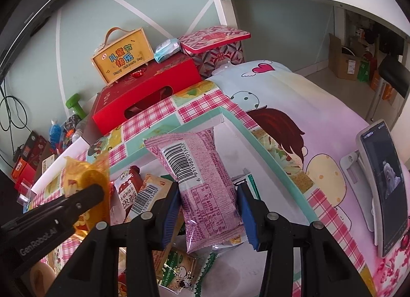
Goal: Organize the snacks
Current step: 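Open the right tool to drop the pink wrapper while the left drops the yellow bag into the tray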
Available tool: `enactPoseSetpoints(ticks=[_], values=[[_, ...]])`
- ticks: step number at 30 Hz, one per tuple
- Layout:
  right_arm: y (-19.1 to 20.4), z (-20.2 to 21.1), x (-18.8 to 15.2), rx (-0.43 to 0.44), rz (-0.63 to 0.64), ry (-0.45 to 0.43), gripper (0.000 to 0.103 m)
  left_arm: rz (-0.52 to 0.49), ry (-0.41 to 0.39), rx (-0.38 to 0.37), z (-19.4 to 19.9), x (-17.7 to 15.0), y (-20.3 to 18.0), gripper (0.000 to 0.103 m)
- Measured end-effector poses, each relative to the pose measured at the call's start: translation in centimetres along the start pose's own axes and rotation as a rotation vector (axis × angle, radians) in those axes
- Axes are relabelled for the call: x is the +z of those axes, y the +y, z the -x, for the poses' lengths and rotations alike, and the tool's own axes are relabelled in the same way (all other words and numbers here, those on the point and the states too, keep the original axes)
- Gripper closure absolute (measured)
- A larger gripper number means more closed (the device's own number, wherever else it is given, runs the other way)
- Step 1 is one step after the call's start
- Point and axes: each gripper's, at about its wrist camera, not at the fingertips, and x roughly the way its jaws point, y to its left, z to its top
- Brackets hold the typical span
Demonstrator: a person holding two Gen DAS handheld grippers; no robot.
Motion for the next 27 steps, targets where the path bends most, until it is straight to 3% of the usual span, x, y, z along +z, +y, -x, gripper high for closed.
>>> enactPoseSetpoints(ticks=[8,10,12,16,19,25,27], values=[[0.2,-0.4,0.0,-0.016,0.019,0.012,0.052,0.023,0.034,0.015,-1.8,-0.3,0.5,0.063],[0.3,-0.6,0.0,-0.019,0.025,0.018,0.044,0.022,0.037,0.02,-1.9,-0.4,0.5,0.056],[0.3,-0.6,0.0,-0.016,0.023,0.02,0.039,0.026,0.035,0.017,-1.7,-0.5,0.7,0.037],[0.4,-0.5,0.0,-0.018,0.032,0.018,0.033,0.031,0.021,0.025,-1.0,-0.6,1.0,0.034],[0.5,-0.5,0.0,-0.041,0.045,0.021,0.025,0.049,0.011,0.034,-0.3,-0.7,1.6,0.018],[0.9,-0.3,0.1,-0.039,0.065,0.022,0.022,0.089,-0.008,0.07,1.3,-1.1,3.0,0.016],[1.1,-0.2,0.1,-0.041,0.075,0.022,0.015,0.105,-0.019,0.087,1.9,-1.3,3.6,0.015]])
